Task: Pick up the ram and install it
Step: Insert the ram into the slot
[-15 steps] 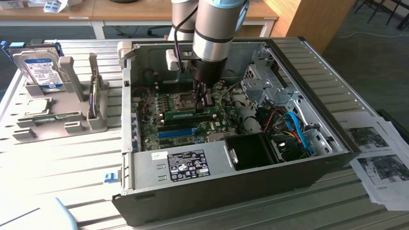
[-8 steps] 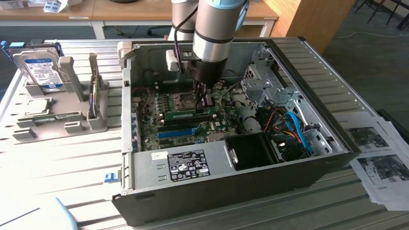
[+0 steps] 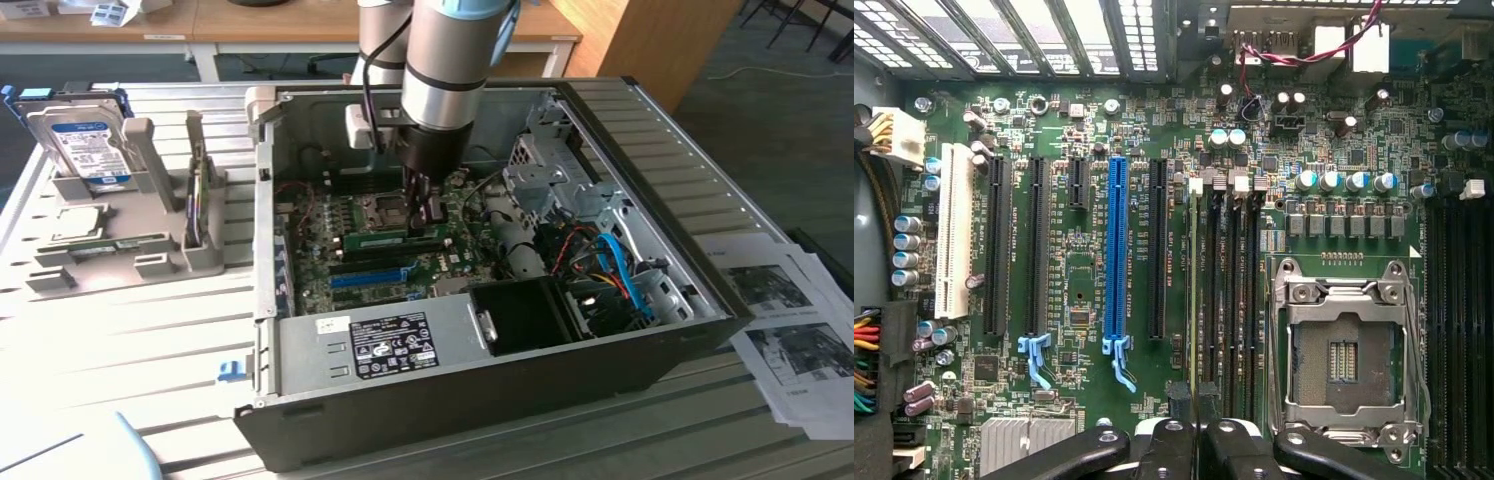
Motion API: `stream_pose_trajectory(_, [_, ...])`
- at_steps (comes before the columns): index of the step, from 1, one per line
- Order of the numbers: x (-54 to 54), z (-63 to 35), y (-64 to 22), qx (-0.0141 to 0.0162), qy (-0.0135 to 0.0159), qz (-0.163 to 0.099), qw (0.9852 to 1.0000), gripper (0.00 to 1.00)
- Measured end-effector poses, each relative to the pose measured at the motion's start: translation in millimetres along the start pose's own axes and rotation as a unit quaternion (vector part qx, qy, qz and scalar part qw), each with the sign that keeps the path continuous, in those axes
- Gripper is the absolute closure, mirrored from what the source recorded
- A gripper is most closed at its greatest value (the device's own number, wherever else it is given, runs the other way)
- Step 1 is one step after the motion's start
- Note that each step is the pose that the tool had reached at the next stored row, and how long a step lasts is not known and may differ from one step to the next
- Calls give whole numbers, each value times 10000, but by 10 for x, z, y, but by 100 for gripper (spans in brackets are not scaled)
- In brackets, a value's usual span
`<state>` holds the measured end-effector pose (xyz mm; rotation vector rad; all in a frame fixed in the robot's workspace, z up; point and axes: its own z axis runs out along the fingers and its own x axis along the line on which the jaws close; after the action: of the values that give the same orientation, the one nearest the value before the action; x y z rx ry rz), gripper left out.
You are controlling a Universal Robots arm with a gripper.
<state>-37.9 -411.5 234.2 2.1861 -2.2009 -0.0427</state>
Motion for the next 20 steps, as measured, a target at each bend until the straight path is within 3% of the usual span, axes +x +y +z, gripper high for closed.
stream_pose_trajectory(20, [-4, 35, -1, 1, 0, 0, 10000, 89])
